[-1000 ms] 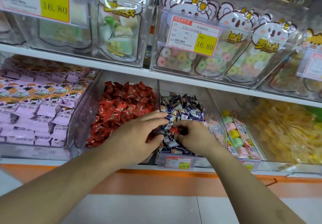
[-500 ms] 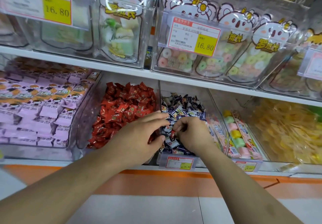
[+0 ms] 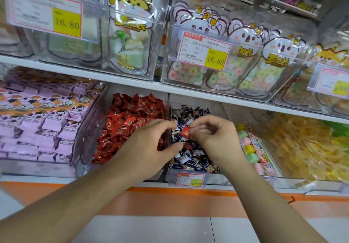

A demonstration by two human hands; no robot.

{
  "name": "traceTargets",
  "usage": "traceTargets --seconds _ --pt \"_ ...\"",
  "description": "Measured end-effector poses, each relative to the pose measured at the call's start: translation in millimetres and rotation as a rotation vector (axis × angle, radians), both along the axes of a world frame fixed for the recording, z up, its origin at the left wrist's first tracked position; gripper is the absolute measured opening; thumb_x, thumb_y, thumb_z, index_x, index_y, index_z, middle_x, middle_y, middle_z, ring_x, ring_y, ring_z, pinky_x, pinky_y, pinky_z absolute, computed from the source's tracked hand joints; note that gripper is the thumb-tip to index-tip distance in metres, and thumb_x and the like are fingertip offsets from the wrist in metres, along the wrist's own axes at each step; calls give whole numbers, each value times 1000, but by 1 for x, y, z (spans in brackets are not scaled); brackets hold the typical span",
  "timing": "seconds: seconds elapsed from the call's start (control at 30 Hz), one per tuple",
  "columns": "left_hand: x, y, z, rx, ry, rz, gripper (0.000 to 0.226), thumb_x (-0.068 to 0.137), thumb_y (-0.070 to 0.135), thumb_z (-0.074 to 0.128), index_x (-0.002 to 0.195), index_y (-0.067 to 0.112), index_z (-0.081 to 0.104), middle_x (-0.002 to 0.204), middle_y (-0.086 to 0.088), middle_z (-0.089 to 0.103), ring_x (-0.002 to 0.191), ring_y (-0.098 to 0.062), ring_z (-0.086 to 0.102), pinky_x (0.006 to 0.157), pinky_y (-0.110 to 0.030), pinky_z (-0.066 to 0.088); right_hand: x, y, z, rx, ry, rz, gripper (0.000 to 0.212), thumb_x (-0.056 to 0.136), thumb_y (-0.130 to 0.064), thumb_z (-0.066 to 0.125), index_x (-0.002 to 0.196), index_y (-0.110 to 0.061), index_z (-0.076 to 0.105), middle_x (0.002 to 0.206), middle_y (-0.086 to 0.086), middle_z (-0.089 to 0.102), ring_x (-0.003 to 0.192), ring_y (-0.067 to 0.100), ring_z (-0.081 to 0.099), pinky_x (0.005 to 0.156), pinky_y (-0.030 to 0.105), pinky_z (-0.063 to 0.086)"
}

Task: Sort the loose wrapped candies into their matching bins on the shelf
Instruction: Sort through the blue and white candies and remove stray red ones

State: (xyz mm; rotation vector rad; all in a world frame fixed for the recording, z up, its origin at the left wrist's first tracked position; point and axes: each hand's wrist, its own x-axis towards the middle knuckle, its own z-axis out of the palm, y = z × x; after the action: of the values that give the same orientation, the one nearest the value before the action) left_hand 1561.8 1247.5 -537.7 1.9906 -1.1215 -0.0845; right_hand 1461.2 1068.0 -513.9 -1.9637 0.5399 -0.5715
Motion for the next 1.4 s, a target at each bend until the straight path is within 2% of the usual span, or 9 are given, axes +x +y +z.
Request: traceTargets --seconds 0.1,0.2,0.43,0.57,0.77,1.0,1.13,1.23,1.4 --pt "-3 2 12 -134 166 56 40 88 44 76 126 36 62 103 23 68 98 7 65 83 -13 52 3 23 13 71 -43 148 20 84 10 74 90 -9 77 81 7 78 78 22 76 73 29 62" --pt "5 9 14 -135 82 131 24 89 27 78 110 33 69 88 20 68 86 5 66 73 -10 51 8 25 11 62 -26 177 20 87 9 72 96 -9 77 86 5 79 81 19 76 75 27 62" --pt "23 19 3 153 -153 129 53 98 40 61 148 33 46 151 20 41 137 -4 43 112 -20 30 4 -17 -28 -369 311 -64 22 97 -5 61 92 -22 75 82 -11 73 74 -5 66 60 2 44" --pt "7 8 -6 253 -183 -126 60 104 51 45 160 42 25 165 32 7 152 8 9 124 -20 7 10 -26 -46 -439 491 -19 9 95 -18 72 96 -27 73 82 -12 68 72 0 62 57 10 41" --pt "7 -1 -18 210 -160 -111 55 104 50 46 157 39 35 164 34 12 149 8 21 114 -9 14 21 -22 -59 -591 574 -39 20 89 -8 64 78 -23 72 75 -5 70 67 16 67 59 32 60" --pt "8 1 -12 139 -117 -77 47 103 46 52 149 39 45 155 34 30 141 11 29 105 0 12 9 -28 -32 -333 400 -125 26 91 -2 53 81 -23 65 75 -3 71 61 10 64 50 23 50" --pt "4 2 -3 63 -37 3 46 98 50 60 141 39 50 140 31 46 121 12 44 101 -7 35 -3 -18 -4 -133 218 -73 24 97 -6 55 84 -19 70 71 -5 72 55 5 59 53 30 48" --pt "3 2 4 -39 137 6 51 91 51 69 138 39 53 128 28 60 113 12 57 97 -15 48 -3 6 14 23 122 124 10 94 -7 68 88 -13 73 76 9 75 68 21 65 69 48 58" --pt "11 12 13 -77 101 98 7 93 39 72 100 38 72 87 20 72 83 3 68 73 -22 54 2 17 16 101 53 193 14 97 0 63 97 -8 74 85 8 78 79 23 73 71 34 61"
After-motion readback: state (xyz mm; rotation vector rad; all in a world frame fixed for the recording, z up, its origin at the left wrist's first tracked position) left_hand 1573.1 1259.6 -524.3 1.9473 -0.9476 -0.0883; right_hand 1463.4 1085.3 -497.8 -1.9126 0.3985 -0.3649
